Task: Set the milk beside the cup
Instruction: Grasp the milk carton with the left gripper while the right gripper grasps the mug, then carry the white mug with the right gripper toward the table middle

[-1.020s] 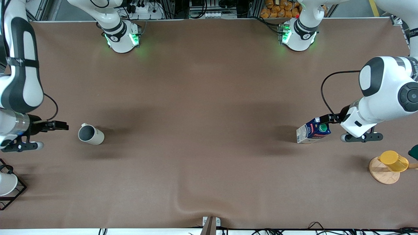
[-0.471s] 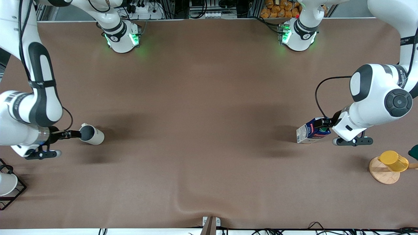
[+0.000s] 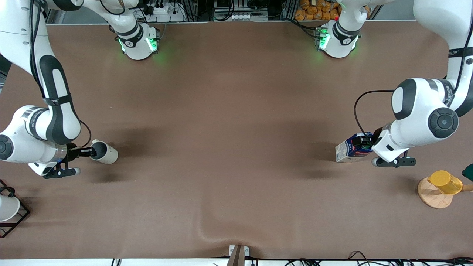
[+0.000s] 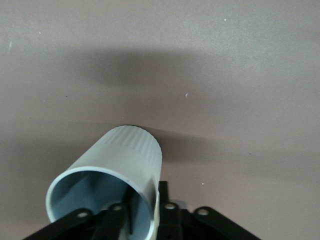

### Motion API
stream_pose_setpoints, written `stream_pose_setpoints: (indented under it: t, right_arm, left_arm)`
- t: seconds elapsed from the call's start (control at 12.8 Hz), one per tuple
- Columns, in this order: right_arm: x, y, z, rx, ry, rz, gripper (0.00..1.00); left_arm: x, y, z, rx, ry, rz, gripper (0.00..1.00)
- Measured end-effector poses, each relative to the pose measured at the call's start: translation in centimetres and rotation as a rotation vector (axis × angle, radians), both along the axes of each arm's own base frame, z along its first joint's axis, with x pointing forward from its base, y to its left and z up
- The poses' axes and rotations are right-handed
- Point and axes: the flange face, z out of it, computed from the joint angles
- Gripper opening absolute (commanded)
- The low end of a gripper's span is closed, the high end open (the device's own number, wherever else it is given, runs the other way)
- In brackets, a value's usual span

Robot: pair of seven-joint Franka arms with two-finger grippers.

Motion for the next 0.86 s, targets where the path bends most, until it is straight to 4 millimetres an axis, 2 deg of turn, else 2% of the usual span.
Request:
stream_pose_setpoints:
  t: [0.16,0.24,0.39,0.55,0.63,0.86]
  right_arm:
    - [0.1,0.3,0.2,0.004,-0.005,0.001,0.0]
    - [0.2,0.4,0.4,0.006,-0.008,0.002,0.0]
    - [0.5,0.7,1.2,0.016,-0.004,-0.005,0.0]
    - [1.1,2.0,2.9,0.031,0.033,-0.052,0.0]
    - [1.5,3.2,4.0,0.03,0.051,-0.077,0.0]
    - [2.3,8.3,7.0,0.009,0.069,-0.14,0.0]
  left_arm:
    - [0.1,0.0,-0.4,-0.001,0.002,0.0,0.5]
    - [0.1,0.0,-0.4,-0.001,0.001,0.0,0.42]
    - [0.1,0.0,-0.4,-0.001,-0.001,0.0,0.4]
    - [0.2,0.0,-0.3,-0.001,-0.004,0.0,0.35]
    - [0.2,0.0,-0.2,-0.001,-0.006,0.0,0.32]
    - [0.3,-0.1,0.0,-0.002,-0.01,0.0,0.32]
